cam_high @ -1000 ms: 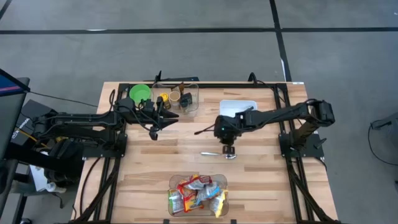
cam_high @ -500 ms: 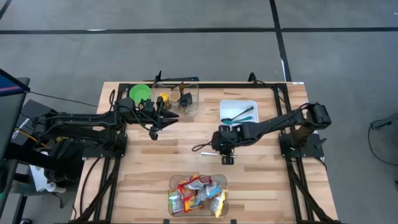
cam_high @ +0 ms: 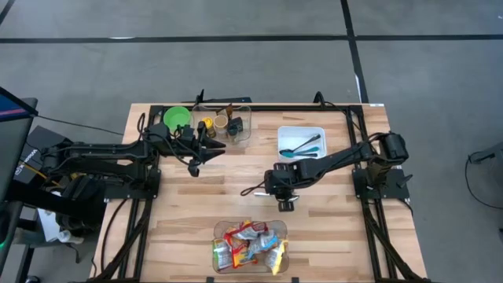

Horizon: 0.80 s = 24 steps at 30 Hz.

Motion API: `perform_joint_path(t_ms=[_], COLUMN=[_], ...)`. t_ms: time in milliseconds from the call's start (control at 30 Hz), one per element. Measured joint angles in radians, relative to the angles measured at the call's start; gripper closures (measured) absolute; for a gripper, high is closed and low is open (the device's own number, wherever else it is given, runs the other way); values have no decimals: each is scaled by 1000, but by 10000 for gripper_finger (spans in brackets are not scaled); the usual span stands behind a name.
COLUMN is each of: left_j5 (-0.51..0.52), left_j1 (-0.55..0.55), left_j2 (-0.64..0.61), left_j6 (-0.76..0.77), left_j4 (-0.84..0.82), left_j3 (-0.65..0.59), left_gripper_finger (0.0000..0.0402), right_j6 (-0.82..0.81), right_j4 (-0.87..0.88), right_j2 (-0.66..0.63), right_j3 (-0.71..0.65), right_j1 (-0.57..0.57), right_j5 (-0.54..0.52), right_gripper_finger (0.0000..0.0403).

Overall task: Pick & Place Food Item
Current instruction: Put the silver spoon into the white bin

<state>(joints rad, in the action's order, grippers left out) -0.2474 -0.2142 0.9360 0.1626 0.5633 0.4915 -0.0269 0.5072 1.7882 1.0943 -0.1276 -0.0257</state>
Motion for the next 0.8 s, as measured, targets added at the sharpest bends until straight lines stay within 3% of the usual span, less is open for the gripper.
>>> perform_joint_path(t_ms=[800], left_j5=[0], left_j1=[0], left_j2=[0], left_j6=[0], left_j4=[-1], left_j3=[0], left_gripper_finger=[317], right_j6=[-26], right_j4=[9], right_j2=[0], right_j3=[-3], right_j1=[-18], right_j5=[2], right_gripper_finger=[342])
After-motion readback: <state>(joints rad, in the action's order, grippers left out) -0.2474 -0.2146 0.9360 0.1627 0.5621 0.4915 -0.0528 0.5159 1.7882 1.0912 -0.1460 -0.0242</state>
